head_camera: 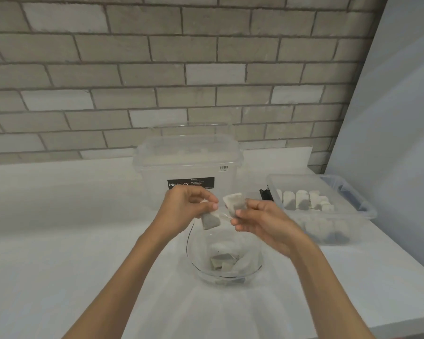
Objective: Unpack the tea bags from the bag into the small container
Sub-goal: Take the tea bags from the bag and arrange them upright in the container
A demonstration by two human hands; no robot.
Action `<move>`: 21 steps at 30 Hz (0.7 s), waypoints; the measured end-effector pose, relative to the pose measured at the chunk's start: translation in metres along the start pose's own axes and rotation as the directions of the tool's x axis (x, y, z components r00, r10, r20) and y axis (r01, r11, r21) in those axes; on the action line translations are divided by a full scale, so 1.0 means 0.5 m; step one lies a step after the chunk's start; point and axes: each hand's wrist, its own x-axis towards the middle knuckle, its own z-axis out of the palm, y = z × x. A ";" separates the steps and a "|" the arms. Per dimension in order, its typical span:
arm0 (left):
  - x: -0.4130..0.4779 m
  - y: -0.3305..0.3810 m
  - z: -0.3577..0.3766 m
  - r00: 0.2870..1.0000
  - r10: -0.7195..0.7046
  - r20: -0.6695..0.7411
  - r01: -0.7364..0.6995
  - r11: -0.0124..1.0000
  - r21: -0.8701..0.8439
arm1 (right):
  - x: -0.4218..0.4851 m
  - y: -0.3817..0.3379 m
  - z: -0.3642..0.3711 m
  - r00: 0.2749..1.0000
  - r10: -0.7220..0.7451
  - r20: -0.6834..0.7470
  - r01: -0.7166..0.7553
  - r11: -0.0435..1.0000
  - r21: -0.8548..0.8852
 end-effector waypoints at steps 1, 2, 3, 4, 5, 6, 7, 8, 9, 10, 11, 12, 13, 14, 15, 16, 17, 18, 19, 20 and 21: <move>0.002 0.000 -0.002 1.000 -0.006 0.002 0.006 1.000 0.006 | 0.002 -0.016 -0.004 1.000 -0.012 0.008 0.013 0.986 -0.163; 0.003 0.001 -0.006 1.000 -0.013 0.007 0.013 1.000 0.006 | 0.004 -0.036 -0.007 1.000 -0.028 0.013 0.031 0.942 -0.335; 0.002 0.002 -0.008 1.000 -0.022 0.016 0.022 1.000 -0.007 | 0.006 -0.059 -0.009 0.999 -0.043 0.018 0.047 0.862 -0.504; 0.002 0.006 -0.009 0.999 -0.027 0.028 0.028 0.999 -0.017 | 0.008 -0.086 -0.010 0.998 -0.057 0.031 0.063 0.743 -0.666; 0.002 0.010 -0.008 0.999 -0.029 0.045 0.030 0.999 -0.018 | 0.012 -0.111 -0.009 0.997 -0.057 0.058 0.080 0.585 -0.807; 0.002 0.012 -0.005 0.997 -0.028 0.068 0.029 1.000 -0.011 | 0.017 -0.134 -0.006 0.994 -0.048 0.094 0.105 0.411 -0.906; 0.003 0.015 -0.001 0.994 -0.028 0.103 0.029 1.000 -0.005 | 0.021 -0.155 -0.002 0.991 -0.037 0.129 0.135 0.262 -0.956; 0.004 0.018 0.006 0.989 -0.025 0.147 0.027 1.000 -0.009 | 0.024 -0.172 0.001 0.987 -0.027 0.159 0.161 0.168 -0.973; 0.004 0.023 0.014 0.981 -0.020 0.191 0.024 1.000 -0.020 | 0.027 -0.186 0.004 0.983 -0.016 0.182 0.182 0.129 -0.975; 0.005 0.027 0.023 0.974 -0.010 0.226 0.018 0.999 -0.033 | 0.029 -0.197 0.007 0.980 -0.005 0.200 0.199 0.125 -0.972; 0.007 0.032 0.032 0.969 -0.002 0.249 0.015 0.999 -0.049 | 0.029 -0.206 0.008 0.977 0.003 0.215 0.213 0.137 -0.967; 0.009 0.036 0.040 0.966 0.009 0.259 0.010 0.998 -0.069 | 0.029 -0.214 0.007 0.974 0.006 0.226 0.223 0.155 -0.963; 0.012 0.042 0.046 0.965 0.020 0.261 0.005 0.996 -0.092 | 0.029 -0.222 0.003 0.972 0.004 0.236 0.231 0.183 -0.956; 0.015 0.044 0.052 0.966 0.026 0.256 0.003 0.993 -0.114 | 0.028 -0.229 -0.002 0.970 0.000 0.242 0.236 0.226 -0.945; 0.020 0.047 0.057 0.968 0.026 0.249 0.009 0.990 -0.139 | 0.027 -0.235 -0.010 0.970 -0.009 0.244 0.237 0.278 -0.931; 0.025 0.048 0.062 0.970 0.020 0.242 0.021 0.986 -0.163 | 0.026 -0.240 -0.019 0.971 -0.029 0.239 0.235 0.326 -0.916; 0.030 0.049 0.066 0.971 0.011 0.238 0.034 0.982 -0.186 | 0.025 -0.245 -0.029 0.973 -0.059 0.224 0.230 0.364 -0.902; 0.036 0.051 0.071 0.971 0.006 0.237 0.045 0.977 -0.207 | 0.024 -0.250 -0.039 0.974 -0.092 0.206 0.226 0.393 -0.891; 0.041 0.055 0.076 0.971 0.004 0.239 0.051 0.973 -0.224 | 0.023 -0.254 -0.049 0.975 -0.122 0.189 0.222 0.416 -0.882; 0.047 0.058 0.082 0.970 0.007 0.242 0.052 0.970 -0.237 | 0.023 -0.257 -0.059 0.974 -0.145 0.176 0.222 0.431 -0.875; 0.053 0.064 0.088 0.969 0.011 0.245 0.050 0.969 -0.242 | 0.022 -0.259 -0.068 0.972 -0.162 0.169 0.224 0.434 -0.873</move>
